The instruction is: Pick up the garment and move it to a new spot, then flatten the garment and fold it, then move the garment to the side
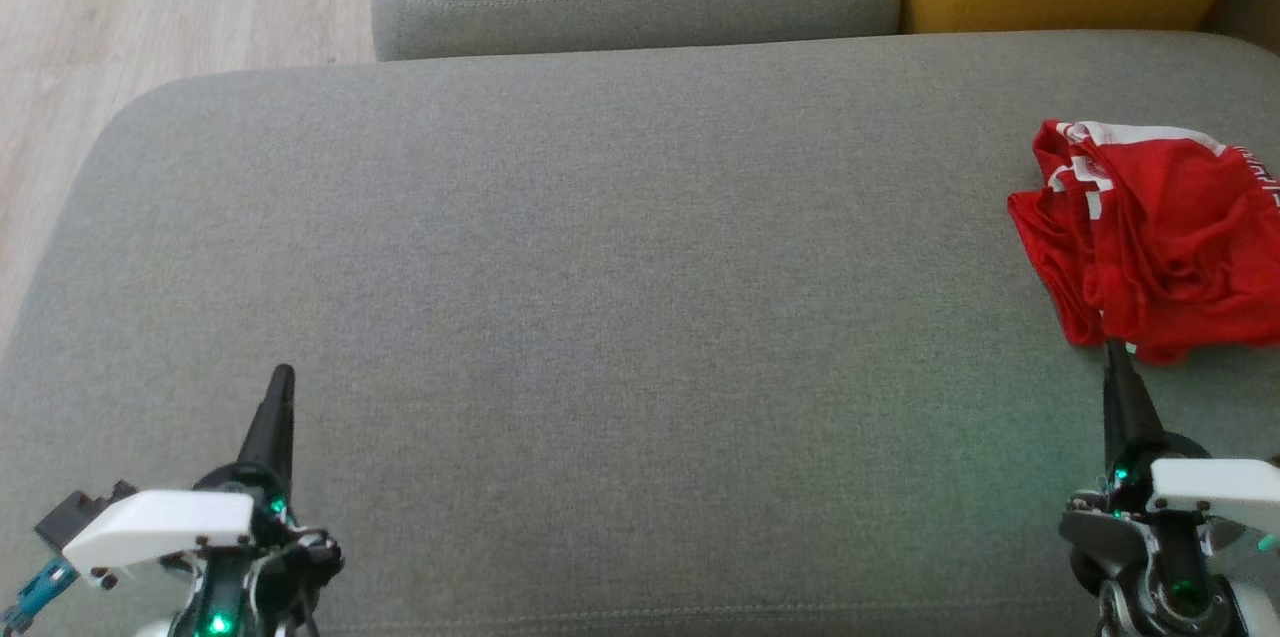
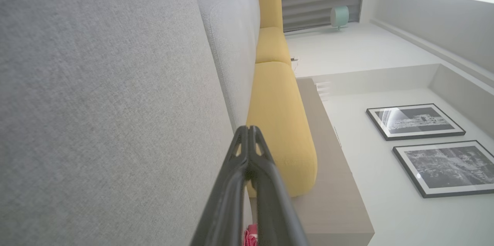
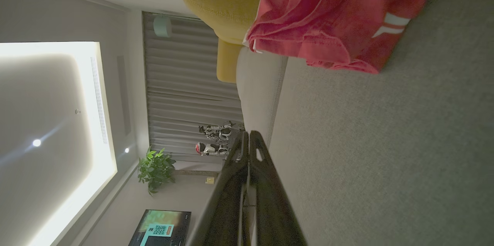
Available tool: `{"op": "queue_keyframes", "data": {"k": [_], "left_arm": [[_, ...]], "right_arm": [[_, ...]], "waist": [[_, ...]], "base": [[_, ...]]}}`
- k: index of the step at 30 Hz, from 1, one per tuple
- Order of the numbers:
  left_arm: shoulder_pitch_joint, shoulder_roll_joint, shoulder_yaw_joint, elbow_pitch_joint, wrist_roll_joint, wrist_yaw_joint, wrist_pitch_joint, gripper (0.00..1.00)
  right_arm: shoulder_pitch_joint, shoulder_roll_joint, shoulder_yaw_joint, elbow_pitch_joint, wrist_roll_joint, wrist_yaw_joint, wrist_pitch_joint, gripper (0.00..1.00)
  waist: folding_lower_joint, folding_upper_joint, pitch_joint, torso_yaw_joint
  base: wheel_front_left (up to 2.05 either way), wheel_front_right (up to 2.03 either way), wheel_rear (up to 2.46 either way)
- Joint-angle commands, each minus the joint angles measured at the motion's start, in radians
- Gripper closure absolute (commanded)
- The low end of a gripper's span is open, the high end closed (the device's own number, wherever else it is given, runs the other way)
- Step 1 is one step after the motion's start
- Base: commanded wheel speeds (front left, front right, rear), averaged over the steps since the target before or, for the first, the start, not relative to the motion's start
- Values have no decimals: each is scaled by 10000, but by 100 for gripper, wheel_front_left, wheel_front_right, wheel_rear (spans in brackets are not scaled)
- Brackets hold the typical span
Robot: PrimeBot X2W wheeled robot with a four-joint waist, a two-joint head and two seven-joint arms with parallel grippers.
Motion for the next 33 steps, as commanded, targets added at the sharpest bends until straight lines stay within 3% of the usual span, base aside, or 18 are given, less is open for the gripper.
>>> {"op": "queue_keyframes", "data": {"k": [1,11,33], "left_arm": [[-631,50,458,-266,-212,-96,61,100],[-758,-217,909,-121,-1157,-404,332,100],[-766,-264,977,-116,-1133,-412,385,100]], "right_arm": [[-563,-55,137,-289,282,-7,-43,100],[-651,-58,61,-129,1477,-7,-44,100],[-653,-58,60,-125,1507,-7,-45,100]], "waist": [[0,0,0,1],[0,0,7,14],[0,0,7,14]], "base": [[0,0,0],[0,0,0],[0,0,0]]}}
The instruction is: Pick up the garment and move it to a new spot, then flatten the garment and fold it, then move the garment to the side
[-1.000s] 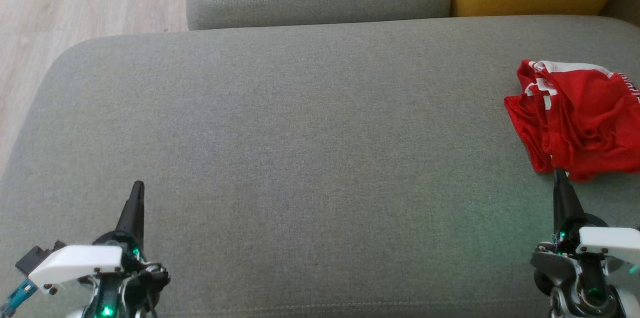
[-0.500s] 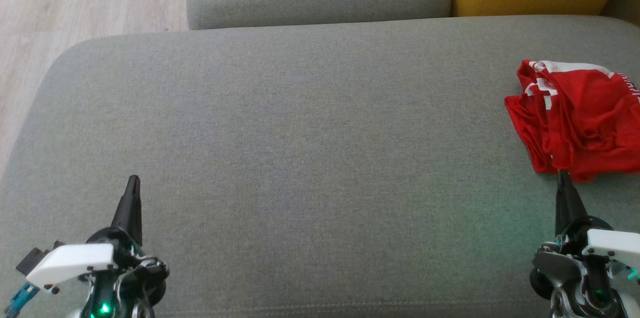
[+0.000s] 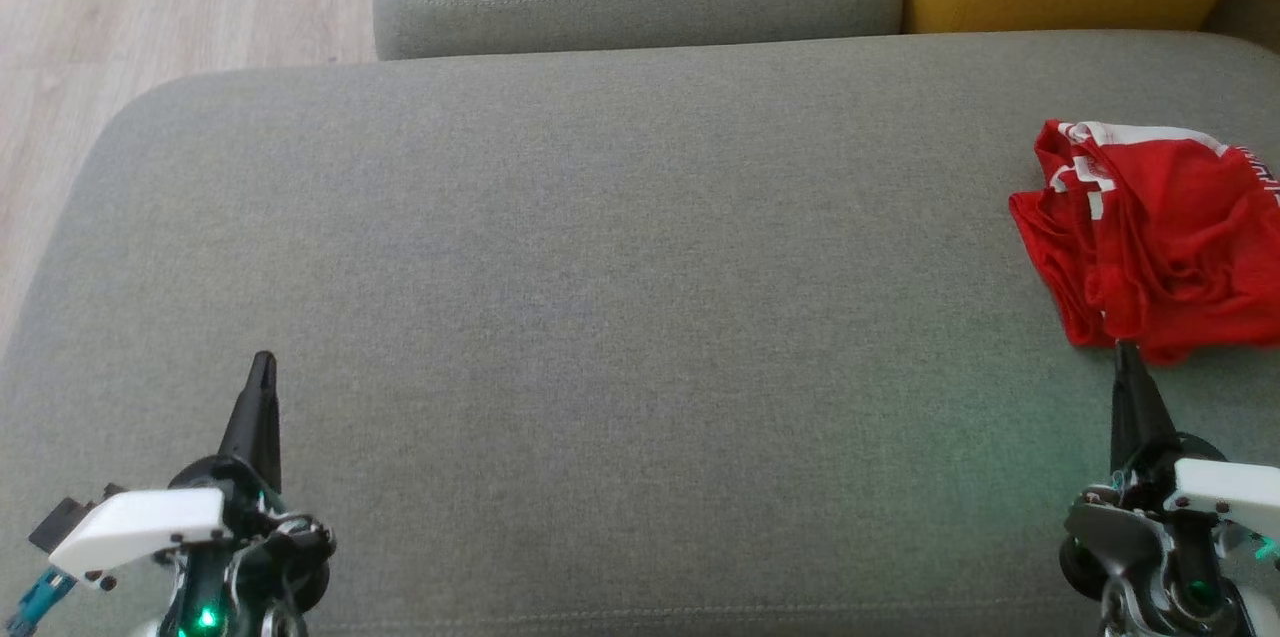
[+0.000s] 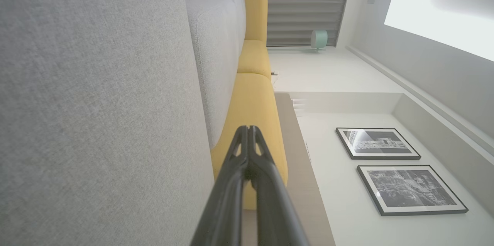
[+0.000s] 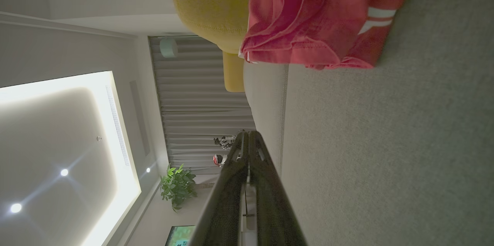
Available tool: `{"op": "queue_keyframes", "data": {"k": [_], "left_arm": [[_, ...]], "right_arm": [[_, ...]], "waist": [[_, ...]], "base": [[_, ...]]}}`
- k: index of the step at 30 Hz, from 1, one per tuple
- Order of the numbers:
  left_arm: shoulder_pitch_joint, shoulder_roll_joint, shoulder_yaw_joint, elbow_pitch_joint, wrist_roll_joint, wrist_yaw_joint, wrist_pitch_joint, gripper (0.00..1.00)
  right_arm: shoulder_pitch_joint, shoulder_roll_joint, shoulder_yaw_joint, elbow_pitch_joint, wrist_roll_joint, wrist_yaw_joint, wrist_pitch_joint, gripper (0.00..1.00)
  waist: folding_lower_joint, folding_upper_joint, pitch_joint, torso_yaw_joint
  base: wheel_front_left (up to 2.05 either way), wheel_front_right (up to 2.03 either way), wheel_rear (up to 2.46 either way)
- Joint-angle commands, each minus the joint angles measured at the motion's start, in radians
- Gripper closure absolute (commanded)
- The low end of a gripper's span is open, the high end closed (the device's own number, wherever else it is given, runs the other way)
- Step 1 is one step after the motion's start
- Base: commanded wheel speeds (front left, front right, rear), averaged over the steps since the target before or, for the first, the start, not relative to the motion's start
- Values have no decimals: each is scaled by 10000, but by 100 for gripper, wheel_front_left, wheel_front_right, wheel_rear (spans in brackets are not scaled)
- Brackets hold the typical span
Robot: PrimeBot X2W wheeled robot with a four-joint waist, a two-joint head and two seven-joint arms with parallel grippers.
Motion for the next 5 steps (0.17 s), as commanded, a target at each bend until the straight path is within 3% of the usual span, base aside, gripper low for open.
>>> {"op": "queue_keyframes", "data": {"k": [1,5], "left_arm": [[-556,54,372,-265,2,-71,49,100],[-557,48,381,-265,10,-71,57,100]], "right_arm": [[-554,-58,204,-311,71,-7,-12,100],[-554,-58,204,-311,71,-7,-12,100]], "waist": [[0,0,0,0],[0,0,0,0]], "base": [[0,0,0],[0,0,0]]}}
